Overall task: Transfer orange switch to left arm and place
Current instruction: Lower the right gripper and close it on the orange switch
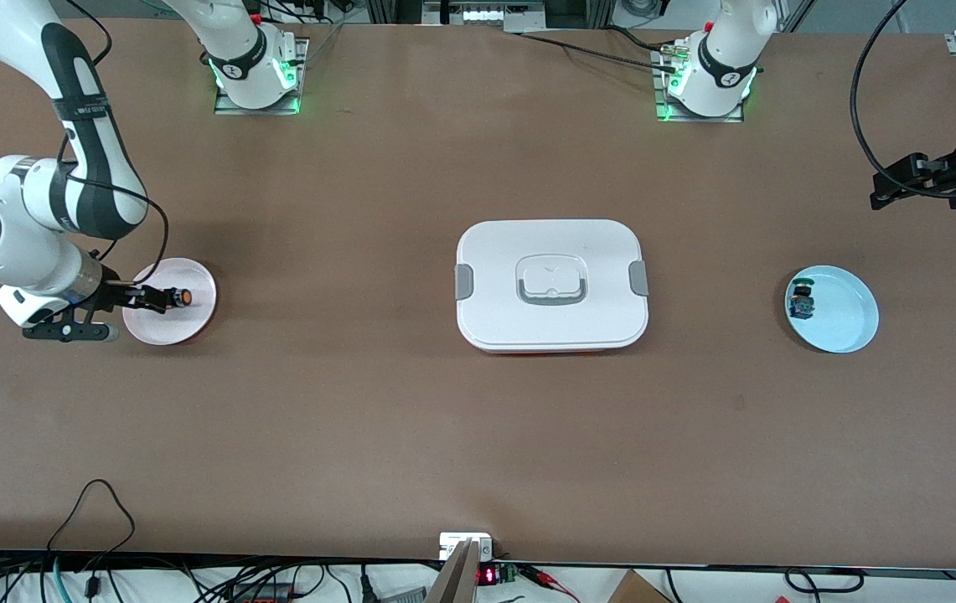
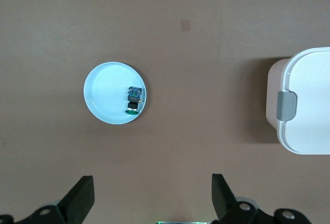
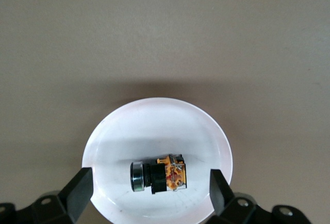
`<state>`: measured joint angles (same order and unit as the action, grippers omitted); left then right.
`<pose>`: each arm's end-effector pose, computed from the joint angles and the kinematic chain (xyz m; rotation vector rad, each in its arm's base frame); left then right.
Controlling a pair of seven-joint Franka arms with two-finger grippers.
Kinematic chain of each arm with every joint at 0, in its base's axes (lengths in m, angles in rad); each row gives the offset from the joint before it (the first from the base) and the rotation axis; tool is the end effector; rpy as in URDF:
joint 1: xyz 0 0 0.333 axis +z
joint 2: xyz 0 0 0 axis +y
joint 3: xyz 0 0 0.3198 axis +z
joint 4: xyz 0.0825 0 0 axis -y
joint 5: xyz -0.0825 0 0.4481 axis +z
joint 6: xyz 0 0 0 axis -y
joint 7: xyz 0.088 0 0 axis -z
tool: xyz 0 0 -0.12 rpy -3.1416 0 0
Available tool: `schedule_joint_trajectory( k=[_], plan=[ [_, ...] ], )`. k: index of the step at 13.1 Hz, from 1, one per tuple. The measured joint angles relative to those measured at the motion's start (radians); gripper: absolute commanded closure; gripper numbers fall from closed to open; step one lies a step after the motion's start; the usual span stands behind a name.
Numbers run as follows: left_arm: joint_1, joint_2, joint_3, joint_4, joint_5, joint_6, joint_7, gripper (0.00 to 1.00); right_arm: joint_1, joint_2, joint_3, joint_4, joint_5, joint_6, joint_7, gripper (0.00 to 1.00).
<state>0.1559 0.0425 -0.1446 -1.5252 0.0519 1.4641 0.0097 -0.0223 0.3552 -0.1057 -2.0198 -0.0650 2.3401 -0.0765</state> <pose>0.6187 0.0154 0.6048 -3.0928 -0.0066 0.1604 0.6374 -0.0837 0.2170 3.0620 0.0007 -0.0642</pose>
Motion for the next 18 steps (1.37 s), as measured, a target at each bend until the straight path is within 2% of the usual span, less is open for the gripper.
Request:
schedule_joint_trajectory(
  k=[6, 18],
  plan=[
    [0.0, 0.0, 0.0, 0.0, 0.0, 0.0, 0.0, 0.0, -0.008, 0.042, 0.0, -0.098, 0.0, 0.121, -0.031, 0.0],
    [0.0, 0.0, 0.0, 0.0, 0.0, 0.0, 0.0, 0.0, -0.027, 0.081, 0.001, -0.11, 0.0, 0.125, -0.121, 0.0]
  ],
)
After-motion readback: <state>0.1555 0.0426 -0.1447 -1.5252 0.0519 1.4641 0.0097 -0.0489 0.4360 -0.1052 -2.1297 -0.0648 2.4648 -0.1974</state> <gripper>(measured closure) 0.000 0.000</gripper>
